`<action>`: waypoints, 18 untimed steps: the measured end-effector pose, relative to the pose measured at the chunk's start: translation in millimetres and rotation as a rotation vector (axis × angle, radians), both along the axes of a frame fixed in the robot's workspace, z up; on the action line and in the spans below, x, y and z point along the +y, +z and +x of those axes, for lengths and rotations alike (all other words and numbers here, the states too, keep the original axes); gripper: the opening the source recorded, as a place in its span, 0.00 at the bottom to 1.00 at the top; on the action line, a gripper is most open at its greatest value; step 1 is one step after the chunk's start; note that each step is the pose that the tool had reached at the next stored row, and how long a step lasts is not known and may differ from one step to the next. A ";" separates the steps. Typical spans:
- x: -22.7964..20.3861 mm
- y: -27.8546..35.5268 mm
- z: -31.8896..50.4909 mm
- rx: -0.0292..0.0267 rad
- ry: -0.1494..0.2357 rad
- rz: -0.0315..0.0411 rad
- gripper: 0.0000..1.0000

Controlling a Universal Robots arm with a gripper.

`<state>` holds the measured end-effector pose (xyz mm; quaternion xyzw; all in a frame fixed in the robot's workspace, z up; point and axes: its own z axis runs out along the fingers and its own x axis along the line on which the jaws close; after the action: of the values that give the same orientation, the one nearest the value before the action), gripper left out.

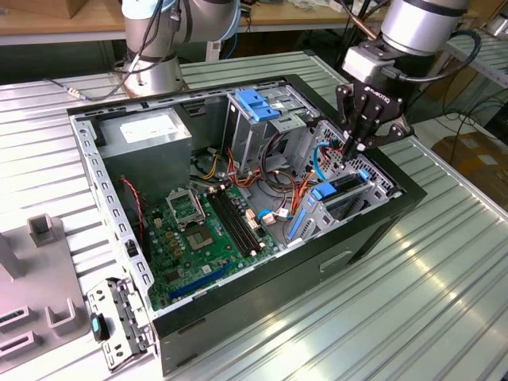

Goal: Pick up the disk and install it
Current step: 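Insert the disk into the insertion slot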

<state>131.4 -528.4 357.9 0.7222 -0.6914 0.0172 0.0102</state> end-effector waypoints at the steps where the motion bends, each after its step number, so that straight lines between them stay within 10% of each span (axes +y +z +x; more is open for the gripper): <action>1: -7.6 -0.8 0.0 0.0000 0.000 0.0084 0.17; 10: -9.5 -0.8 0.0 0.0000 0.000 0.0093 0.17; 13: -17.4 -1.6 -0.6 0.0000 0.000 0.0267 0.17; 18: -18.6 -3.9 -1.7 -0.0009 -0.032 0.0291 0.17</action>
<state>129.7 -547.0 354.0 0.7112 -0.7030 0.0073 -0.0003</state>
